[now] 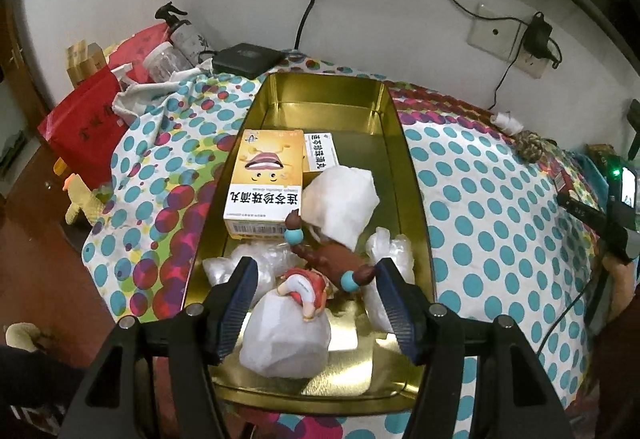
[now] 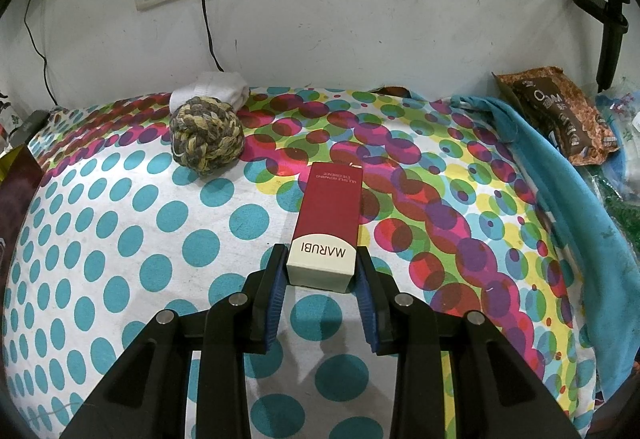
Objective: Organize objects
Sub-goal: 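Carry the brown doll into the gold tray and release it with the left gripper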
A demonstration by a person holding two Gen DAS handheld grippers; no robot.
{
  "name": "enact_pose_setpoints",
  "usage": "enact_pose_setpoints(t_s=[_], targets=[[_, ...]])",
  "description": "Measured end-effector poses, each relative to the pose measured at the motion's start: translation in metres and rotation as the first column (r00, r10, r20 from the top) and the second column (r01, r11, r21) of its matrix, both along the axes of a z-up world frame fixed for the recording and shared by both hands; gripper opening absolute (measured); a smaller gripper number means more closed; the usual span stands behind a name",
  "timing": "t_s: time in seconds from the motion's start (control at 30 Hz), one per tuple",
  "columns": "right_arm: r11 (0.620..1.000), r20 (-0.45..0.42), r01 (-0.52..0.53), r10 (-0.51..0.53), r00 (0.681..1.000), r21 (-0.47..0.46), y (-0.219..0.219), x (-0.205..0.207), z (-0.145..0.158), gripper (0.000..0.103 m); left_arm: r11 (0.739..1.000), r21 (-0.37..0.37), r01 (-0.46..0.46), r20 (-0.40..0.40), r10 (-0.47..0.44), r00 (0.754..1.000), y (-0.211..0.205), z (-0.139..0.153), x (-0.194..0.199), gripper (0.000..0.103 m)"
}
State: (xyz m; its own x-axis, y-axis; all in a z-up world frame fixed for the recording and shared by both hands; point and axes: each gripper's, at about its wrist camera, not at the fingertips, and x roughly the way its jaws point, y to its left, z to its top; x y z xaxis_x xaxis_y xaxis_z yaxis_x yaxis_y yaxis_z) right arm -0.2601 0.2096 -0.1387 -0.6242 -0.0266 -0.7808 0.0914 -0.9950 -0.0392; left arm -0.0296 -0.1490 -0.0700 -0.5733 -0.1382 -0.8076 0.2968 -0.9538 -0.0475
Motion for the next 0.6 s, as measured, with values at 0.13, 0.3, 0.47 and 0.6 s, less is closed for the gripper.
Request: enact_pose_setpoints(t_s=[0.13,0.3,0.47,0.6], targets=[[1.000,-0.003,-0.001,0.001,1.000,0.016,-0.002,0.001,0.000,0.031,0.999,-0.034,0.024,0.003,-0.024,1.000,0.006,0.003,0.006,0.063],[1.000,-0.002,-0.002,0.002,1.000,0.007,-0.002,0.001,0.001,0.030,0.998,-0.043,0.048,0.001,-0.048,0.999,0.011,0.004,0.012,0.063],[1.000,-0.003,-0.002,0.002,1.000,0.001,-0.002,0.001,0.001,0.029,0.997,-0.049,0.051,-0.006,-0.052,0.999,0.011,0.006,0.015,0.063],[1.000,-0.020,-0.009,0.009,1.000,-0.013,-0.001,0.004,0.004,0.029,0.998,-0.050,0.037,-0.020,-0.038,0.999,0.004,0.009,0.021,0.063]])
